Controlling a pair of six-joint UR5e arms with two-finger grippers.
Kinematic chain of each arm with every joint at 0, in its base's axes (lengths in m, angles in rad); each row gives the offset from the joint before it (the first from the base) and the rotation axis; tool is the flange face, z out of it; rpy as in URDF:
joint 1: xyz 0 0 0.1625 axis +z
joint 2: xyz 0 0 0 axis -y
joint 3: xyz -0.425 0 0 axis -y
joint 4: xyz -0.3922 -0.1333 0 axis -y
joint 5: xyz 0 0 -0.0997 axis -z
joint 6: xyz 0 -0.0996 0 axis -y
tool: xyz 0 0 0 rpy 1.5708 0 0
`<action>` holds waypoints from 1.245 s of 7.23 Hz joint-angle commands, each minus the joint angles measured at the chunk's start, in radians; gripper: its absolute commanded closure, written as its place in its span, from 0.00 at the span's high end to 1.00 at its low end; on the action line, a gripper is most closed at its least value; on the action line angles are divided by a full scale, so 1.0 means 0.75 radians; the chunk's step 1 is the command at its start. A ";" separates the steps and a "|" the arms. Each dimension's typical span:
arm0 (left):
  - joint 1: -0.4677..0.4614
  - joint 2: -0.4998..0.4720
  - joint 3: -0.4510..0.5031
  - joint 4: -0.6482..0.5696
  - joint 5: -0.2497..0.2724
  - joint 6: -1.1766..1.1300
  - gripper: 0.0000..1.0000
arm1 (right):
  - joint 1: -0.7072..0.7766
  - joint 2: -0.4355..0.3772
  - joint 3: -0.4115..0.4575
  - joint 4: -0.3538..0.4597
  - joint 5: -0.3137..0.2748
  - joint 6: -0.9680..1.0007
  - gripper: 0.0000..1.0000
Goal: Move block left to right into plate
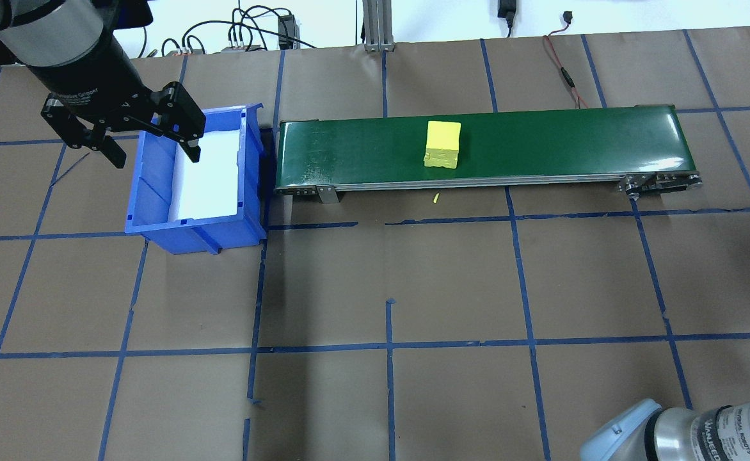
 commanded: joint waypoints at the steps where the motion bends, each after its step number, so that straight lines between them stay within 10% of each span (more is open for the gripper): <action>1: 0.001 0.000 0.001 0.001 -0.003 0.000 1.00 | 0.008 -0.016 -0.005 -0.009 0.003 0.030 1.00; 5: 0.001 0.000 -0.001 0.001 -0.003 0.000 1.00 | 0.630 -0.204 -0.058 0.172 0.154 0.734 1.00; 9: -0.001 0.002 -0.001 -0.001 0.003 0.000 1.00 | 0.946 -0.166 -0.148 0.177 0.673 1.507 0.98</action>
